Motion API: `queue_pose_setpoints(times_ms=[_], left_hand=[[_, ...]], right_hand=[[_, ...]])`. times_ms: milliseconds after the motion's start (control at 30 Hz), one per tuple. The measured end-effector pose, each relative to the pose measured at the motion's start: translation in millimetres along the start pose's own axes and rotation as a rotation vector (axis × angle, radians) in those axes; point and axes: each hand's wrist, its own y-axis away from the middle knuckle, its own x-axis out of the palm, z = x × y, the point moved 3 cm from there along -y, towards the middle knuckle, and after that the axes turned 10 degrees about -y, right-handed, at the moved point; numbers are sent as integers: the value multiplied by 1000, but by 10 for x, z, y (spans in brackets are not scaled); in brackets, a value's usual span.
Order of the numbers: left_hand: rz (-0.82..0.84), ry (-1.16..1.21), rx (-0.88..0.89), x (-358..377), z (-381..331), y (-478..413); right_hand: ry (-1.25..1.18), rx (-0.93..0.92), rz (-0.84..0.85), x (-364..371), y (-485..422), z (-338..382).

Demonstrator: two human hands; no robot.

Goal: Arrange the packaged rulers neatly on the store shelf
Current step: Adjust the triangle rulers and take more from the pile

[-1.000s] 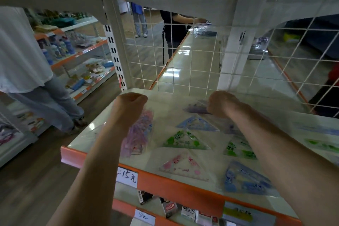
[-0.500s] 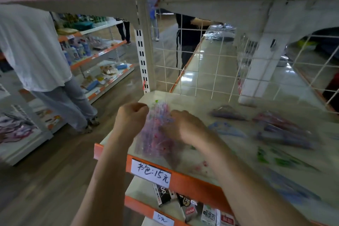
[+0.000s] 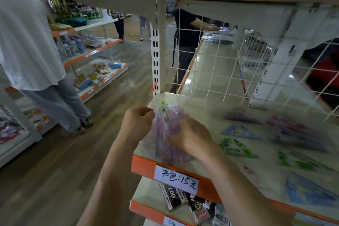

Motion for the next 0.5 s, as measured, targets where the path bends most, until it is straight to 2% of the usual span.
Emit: queue_pose_setpoints(times_ms=[233,500], left_hand=[[104,-105,14,197,98,-104],[231,-74,32,323,37,-114]], right_hand=[[26,74,-117,-130,43,9],[19,35,-189,-37,60,-13]])
